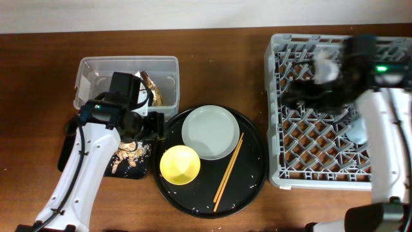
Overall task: Sort waste into correct bins and load items into the dishwasher rack
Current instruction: 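Place the blue cup in the dish rack with the right gripper, then grasp the yellow bowl with the right gripper and lift it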
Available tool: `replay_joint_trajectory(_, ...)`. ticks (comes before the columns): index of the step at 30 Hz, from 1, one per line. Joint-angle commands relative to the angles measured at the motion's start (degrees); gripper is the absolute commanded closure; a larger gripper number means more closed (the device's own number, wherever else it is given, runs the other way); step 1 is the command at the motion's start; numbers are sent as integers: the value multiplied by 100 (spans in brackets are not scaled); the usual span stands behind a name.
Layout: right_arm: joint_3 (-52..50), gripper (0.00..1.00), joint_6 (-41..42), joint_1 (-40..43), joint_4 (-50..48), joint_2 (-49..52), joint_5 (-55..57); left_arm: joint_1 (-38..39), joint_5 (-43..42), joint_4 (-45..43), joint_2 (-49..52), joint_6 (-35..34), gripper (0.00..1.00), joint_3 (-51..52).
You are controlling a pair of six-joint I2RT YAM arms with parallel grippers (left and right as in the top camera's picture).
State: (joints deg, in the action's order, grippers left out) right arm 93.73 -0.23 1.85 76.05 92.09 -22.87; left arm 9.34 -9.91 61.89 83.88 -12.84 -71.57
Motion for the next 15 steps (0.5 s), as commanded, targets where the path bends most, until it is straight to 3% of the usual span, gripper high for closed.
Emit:
replay_joint_trajectory(1,-79,4,13,-1276,4,33,-48,-15,627,186,-87,-334,29,-26)
replay_joint_trajectory(3,-190,5,249,-1923,-7,114,-46,-15,1228,417,-87,-1084,25,-26)
replay_joint_trajectory(5,-413,8,538,-2610,-258,269,4,-28,1296,472,-87,-1351,24,-26)
replay_joint_trajectory(9,-1145,12,1432,-3598,-1097,608,470,-323,1296,525,-87,-1346,14,-26)
replay_joint_trajectory(15,-2194,28,2076,-4339,-2496,1104,579,-455,1294,531,-87,-1346,13,-26)
